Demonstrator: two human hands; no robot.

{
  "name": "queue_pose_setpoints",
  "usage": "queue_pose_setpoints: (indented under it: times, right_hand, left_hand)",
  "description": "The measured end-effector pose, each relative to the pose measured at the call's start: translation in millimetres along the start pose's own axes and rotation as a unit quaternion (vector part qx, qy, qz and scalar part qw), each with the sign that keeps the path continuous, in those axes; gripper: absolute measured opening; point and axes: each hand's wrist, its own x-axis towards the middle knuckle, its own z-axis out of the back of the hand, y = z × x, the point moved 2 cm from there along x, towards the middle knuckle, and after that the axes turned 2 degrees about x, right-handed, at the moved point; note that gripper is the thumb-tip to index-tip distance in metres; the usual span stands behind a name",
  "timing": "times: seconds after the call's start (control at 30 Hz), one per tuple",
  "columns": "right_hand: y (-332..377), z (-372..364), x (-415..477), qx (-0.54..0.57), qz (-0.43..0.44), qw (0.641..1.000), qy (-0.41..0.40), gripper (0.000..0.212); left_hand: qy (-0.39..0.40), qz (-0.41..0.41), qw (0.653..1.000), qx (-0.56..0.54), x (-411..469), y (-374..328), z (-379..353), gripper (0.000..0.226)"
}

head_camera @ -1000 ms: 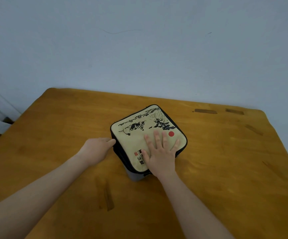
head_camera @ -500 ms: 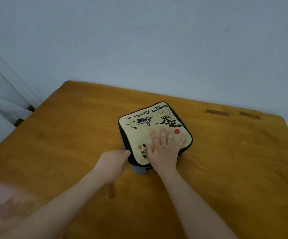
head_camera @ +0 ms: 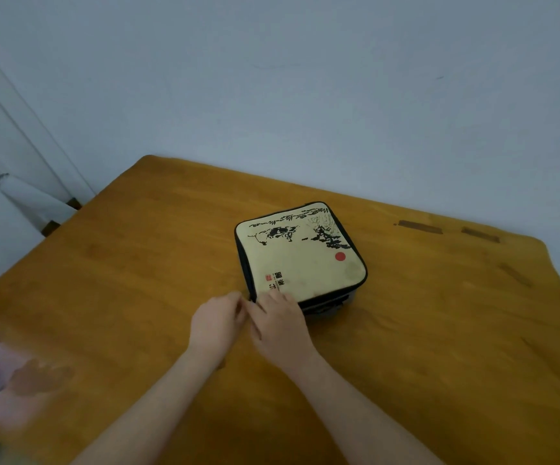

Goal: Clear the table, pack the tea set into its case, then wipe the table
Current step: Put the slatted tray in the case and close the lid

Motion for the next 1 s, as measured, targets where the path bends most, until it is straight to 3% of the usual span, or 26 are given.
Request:
queue_pose_setpoints:
  times: [0.13, 0.23, 0.33, 0.5, 0.63, 0.8, 1.0]
  right_hand:
    - [15.7, -4.6, 14.6, -0.079, -0.006, 0.997, 0.021, 0.015]
    - [17.5, -9.1, 25.7, -0.123, -0.042, 0.989, 0.067, 0.035]
    - [16.5, -13.4, 31.6, -0.106, -0.069, 0.987, 0.095, 0.038]
    - [20.2, -8.9, 33.5, -0.09, -0.115, 0.985, 0.09, 0.04]
    - [27.3, -11.3, 32.4, -0.085, -0.183, 0.978, 0.044, 0.047]
    - [19.9, -18.1, 15.6, -0.069, -0.238, 0.968, 0.037, 0.045]
    - [17.2, -12.7, 1.5, -0.07, -0.228, 0.971, 0.031, 0.047]
  left_hand:
    - [-0.02, 0.006, 0.999, -0.049, -3.8, 6.2, 4.2, 0.014]
    - [-0.01, 0.003, 0.998, -0.056, -4.6, 8.2, 3.0, 0.013]
    - [0.008, 0.013, 0.992, -0.123, -1.4, 13.3, 4.9, 0.013]
    - [0.075, 0.116, 0.924, -0.356, 23.6, 17.3, 9.5, 0.019]
    - [0.132, 0.154, 0.928, -0.314, 53.3, -0.3, 6.6, 0.036]
    - [0.141, 0.135, 0.952, -0.236, 69.8, -7.2, -2.6, 0.03]
    - [0.113, 0.123, 0.969, -0.181, 64.7, -15.8, -6.6, 0.021]
